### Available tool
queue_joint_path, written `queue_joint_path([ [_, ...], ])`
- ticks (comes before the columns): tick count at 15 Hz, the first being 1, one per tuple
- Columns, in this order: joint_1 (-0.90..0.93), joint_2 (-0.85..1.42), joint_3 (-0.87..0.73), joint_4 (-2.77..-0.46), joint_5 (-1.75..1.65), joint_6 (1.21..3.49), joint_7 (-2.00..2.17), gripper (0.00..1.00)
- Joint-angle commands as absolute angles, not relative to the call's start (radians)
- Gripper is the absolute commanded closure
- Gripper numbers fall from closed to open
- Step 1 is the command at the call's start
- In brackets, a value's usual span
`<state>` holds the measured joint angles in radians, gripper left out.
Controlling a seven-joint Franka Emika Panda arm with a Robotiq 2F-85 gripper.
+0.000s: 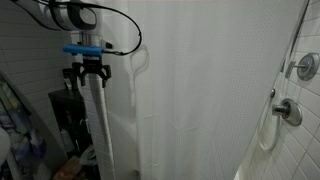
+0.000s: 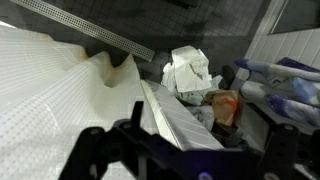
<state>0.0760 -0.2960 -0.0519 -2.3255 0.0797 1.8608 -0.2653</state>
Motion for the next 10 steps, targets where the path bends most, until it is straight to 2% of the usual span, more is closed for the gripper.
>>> queue_joint_path([
  [1,0.069,-0.347,-0.025,-2.340,0.061,1.903,-0.250,0.00],
  [5,0.069,-0.346,-0.025,-2.342,0.062,1.903,-0.250,0.00],
  [10,0.044,-0.361,-0.046,-2.398,0.101,1.754,-0.210,0.00],
])
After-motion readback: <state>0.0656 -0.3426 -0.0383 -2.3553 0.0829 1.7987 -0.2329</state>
